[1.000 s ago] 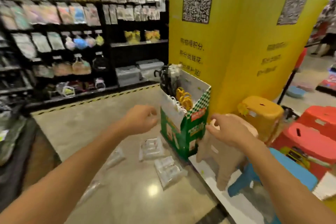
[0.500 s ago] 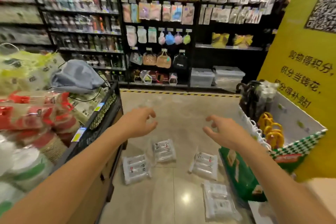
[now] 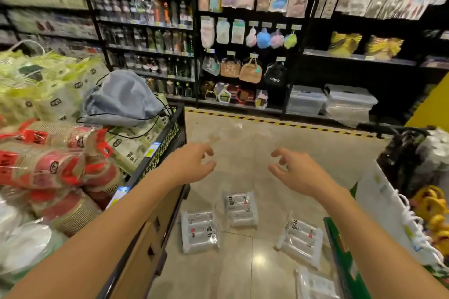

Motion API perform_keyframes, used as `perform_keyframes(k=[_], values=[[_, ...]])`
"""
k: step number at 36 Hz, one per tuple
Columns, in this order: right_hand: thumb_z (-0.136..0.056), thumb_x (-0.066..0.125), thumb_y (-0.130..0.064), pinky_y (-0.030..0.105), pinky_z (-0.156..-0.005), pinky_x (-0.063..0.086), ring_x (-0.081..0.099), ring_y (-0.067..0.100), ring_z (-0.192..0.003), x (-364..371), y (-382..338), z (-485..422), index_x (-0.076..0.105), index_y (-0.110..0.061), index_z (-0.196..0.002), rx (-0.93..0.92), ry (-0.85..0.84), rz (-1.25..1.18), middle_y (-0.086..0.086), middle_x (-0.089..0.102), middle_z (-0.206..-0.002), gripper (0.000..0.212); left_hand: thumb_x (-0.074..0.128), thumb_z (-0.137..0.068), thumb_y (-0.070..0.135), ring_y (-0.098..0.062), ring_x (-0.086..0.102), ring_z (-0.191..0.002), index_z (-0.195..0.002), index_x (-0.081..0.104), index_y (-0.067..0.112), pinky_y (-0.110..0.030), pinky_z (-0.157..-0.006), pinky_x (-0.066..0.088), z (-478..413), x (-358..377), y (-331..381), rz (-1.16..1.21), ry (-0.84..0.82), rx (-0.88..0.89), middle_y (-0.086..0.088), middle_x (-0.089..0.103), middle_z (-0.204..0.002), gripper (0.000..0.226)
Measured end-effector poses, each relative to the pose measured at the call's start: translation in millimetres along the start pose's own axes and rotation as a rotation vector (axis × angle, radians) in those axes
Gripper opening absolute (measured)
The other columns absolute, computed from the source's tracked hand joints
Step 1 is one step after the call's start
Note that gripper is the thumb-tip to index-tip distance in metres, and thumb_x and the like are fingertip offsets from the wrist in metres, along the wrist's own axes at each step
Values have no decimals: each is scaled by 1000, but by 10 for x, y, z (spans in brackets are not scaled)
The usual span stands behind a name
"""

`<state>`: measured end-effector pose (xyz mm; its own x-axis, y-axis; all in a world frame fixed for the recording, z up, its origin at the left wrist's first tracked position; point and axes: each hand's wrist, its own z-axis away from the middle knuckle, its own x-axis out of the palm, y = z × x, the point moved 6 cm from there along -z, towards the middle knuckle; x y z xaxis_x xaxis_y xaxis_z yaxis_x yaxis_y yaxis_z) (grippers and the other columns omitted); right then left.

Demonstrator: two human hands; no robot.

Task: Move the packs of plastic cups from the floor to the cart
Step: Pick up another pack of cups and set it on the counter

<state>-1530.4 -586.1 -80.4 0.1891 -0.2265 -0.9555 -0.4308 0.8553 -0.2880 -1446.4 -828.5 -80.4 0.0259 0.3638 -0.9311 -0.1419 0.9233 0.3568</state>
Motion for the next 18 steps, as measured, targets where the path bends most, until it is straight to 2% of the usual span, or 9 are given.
perform_keyframes(k=[4,8,18], values=[[-97,52,-47,35,-93,49,58,21,-116,31,107,-471,49,-26,-138,-65,-40,-4,4,62,-128,46,48,-89,55,-19,61,-106,-126,56,31,-41,-91,51,-384,92,-65,22,10,-59,6,64,-116,44],[-99,51,-45,29,-86,43,57,20,-117,106,233,-989,48,-25,-139,-154,-75,-5,3,60,-131,46,48,-88,56,-18,61,-107,-126,57,32,-42,-92,52,-757,213,-92,40,19,-133,6,65,-119,46],[-100,51,-43,33,-92,41,53,26,-120,591,219,-2260,46,-22,-140,-373,-250,14,5,59,-130,45,52,-94,43,-18,60,-112,-129,57,25,-39,-92,52,-1273,571,-342,163,74,-385,3,64,-123,40]])
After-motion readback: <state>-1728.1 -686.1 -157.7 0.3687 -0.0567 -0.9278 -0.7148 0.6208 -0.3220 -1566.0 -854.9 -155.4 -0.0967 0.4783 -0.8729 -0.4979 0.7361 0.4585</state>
